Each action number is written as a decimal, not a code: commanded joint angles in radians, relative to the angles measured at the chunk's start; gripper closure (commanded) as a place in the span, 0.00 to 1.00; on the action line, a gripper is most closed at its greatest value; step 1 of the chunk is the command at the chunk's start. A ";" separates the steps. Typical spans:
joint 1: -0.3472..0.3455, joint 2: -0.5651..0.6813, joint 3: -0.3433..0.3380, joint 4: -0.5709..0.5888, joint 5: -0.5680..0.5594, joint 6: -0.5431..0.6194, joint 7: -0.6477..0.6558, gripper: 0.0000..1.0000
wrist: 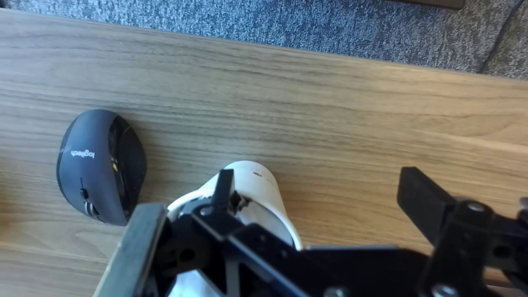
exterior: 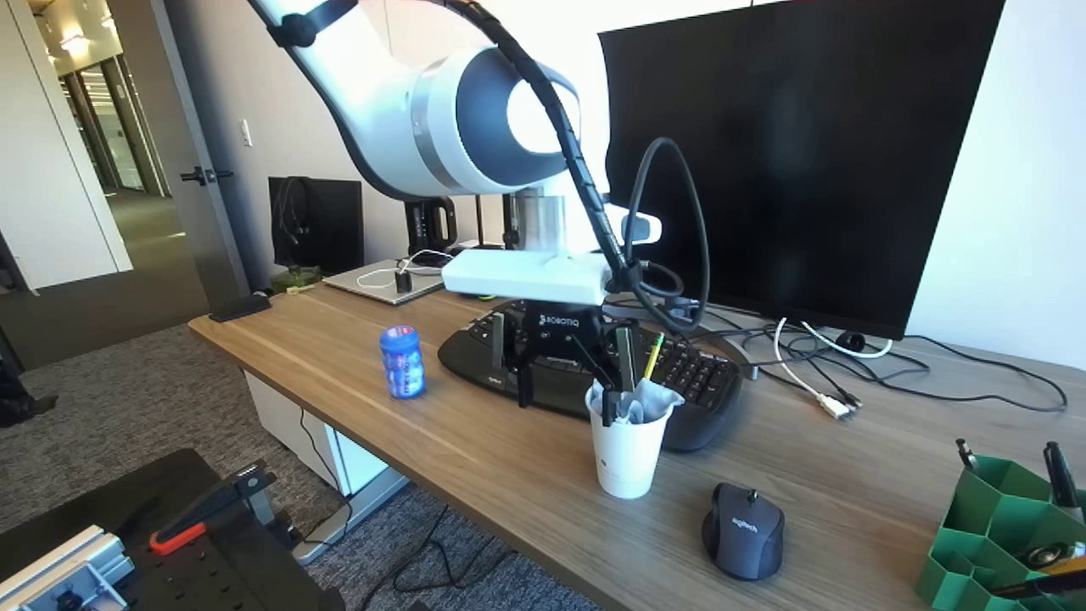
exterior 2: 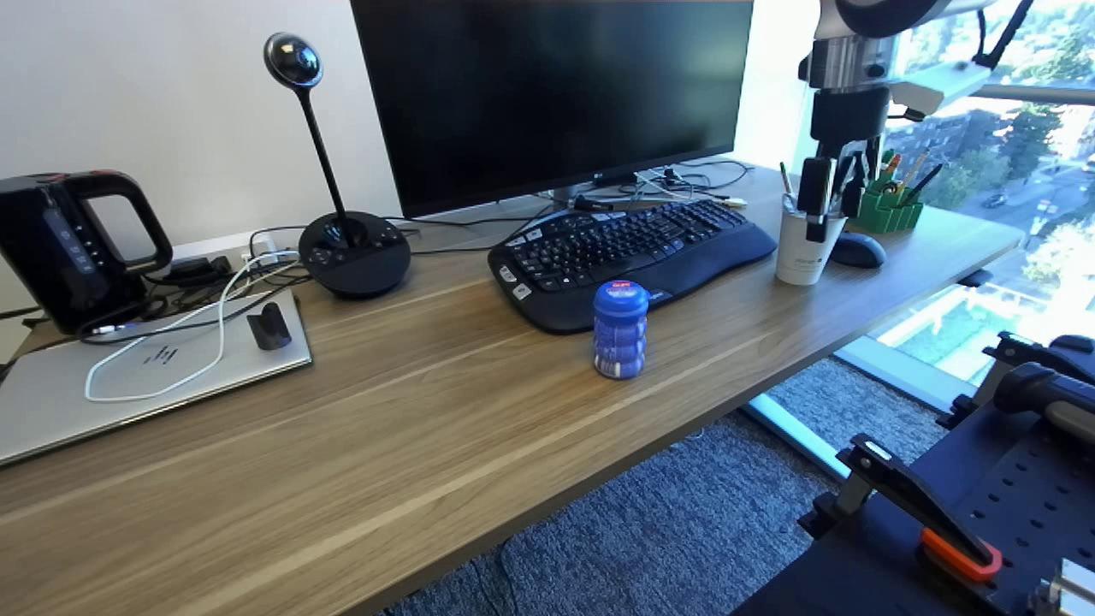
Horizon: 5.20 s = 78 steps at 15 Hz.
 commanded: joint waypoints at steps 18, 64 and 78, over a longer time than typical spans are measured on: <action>0.017 0.047 -0.001 0.068 -0.019 -0.005 0.008 0.00; 0.016 0.085 0.003 0.109 -0.020 -0.003 0.011 0.00; 0.004 0.035 0.037 0.081 0.009 0.040 -0.031 0.00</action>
